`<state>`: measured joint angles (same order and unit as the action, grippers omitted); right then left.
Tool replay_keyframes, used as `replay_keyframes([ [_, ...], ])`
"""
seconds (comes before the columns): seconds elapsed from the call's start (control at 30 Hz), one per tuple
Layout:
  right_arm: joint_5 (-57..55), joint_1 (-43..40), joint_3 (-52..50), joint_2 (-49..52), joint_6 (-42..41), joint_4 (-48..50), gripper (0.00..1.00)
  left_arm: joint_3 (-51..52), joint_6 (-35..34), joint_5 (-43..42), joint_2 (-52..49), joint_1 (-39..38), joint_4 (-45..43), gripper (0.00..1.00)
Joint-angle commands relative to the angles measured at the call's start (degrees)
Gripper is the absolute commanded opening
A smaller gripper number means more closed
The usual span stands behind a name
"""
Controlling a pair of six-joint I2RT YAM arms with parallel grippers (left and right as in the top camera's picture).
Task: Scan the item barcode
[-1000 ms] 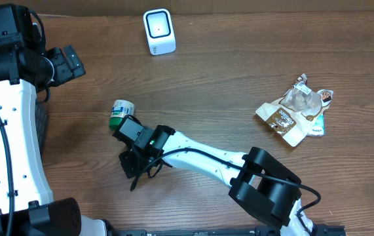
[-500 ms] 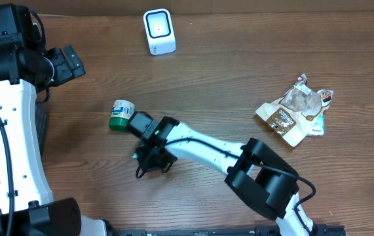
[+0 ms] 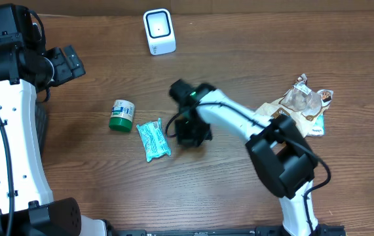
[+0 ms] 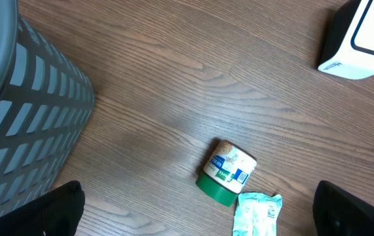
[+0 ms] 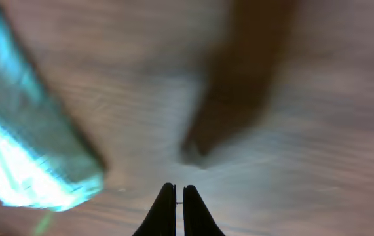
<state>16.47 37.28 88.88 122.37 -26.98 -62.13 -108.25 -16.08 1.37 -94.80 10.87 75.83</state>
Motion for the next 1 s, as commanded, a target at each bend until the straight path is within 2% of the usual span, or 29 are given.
replay_keyframes([
  [0.0,-0.2,-4.5,0.4,0.4,4.9,-0.2,0.04,0.3,0.7,0.5,-0.3,0.0,0.0,0.99],
  [0.1,1.9,-8.9,1.1,0.3,6.5,-0.2,0.04,0.3,0.7,0.5,-0.3,0.0,0.0,0.99],
  [0.2,12.1,-11.9,2.8,-0.4,12.1,0.0,0.04,0.3,0.7,0.5,-0.3,0.0,0.0,1.00],
  [0.3,18.3,-11.9,4.3,-1.2,13.8,1.3,0.04,0.3,0.7,0.5,-0.3,0.0,0.0,0.99],
  [0.5,21.1,-4.7,4.1,-1.3,12.6,6.0,0.04,0.3,0.7,0.5,-0.3,0.0,0.0,1.00],
  [0.73,13.9,7.4,4.1,-0.1,4.7,13.2,0.04,0.3,0.7,0.5,-0.3,0.0,0.0,1.00],
  [0.9,11.6,12.5,4.1,1.7,2.9,16.5,0.04,0.3,0.7,0.5,-0.3,0.0,0.0,1.00],
  [0.97,9.9,13.5,4.1,2.2,2.6,16.5,0.15,0.3,0.7,0.5,-0.3,0.0,0.0,1.00],
])
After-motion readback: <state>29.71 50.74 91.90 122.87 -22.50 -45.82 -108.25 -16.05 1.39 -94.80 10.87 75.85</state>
